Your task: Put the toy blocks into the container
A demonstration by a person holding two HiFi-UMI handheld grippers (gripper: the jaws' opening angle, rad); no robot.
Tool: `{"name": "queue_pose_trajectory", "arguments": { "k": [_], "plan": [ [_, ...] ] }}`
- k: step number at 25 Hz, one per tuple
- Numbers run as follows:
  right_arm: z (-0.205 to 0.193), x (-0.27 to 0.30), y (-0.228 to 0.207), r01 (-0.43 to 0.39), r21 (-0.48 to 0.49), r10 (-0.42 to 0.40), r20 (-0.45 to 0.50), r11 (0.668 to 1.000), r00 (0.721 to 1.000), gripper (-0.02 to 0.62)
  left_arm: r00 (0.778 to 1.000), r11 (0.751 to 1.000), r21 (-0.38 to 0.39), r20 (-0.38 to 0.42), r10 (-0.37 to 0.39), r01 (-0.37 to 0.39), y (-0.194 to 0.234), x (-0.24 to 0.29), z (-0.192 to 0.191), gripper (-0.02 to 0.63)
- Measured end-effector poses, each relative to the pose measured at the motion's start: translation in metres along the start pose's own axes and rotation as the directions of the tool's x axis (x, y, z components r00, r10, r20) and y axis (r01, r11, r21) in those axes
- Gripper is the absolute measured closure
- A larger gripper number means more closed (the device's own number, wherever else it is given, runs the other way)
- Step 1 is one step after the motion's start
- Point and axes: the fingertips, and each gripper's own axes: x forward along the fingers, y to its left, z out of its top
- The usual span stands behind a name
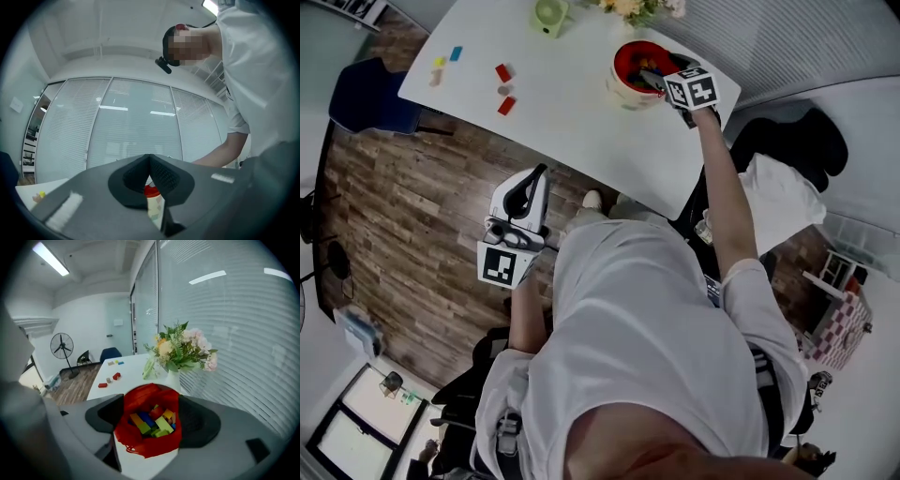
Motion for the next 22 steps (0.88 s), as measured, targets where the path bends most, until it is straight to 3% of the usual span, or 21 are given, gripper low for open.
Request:
{"name": "queue_pose_trajectory", "arguments": {
  "k": [4,9,15,22],
  "plan": [
    [0.023,-0.048,0.010,0.035,0.074,-0.050,0.216,0.997,0.975,0.293,1.000,1.000,-0.011,0.002,-0.011,0.011,0.007,-0.003,-0.004,0.609],
    [0.044,-0.128,0.032,0.110,0.130,-0.157,0.436,0.985,0.886,0.433,0.998,0.998,0.002,0.007,-0.065,0.065,0.005,0.003,-0.001,0.609],
    [0.044,-0.199,0.073,0.211,0.098,-0.229,0.554,0.973,0.800,0.593,0.991,0.991,0.020,0.015,-0.133,0.133,-0.004,0.008,0.000,0.609],
    [0.026,-0.258,0.127,0.230,0.122,-0.256,0.610,0.966,0.750,0.594,0.985,0.984,0.047,0.012,-0.174,0.174,-0.020,0.010,0.003,0.609]
  ]
}}
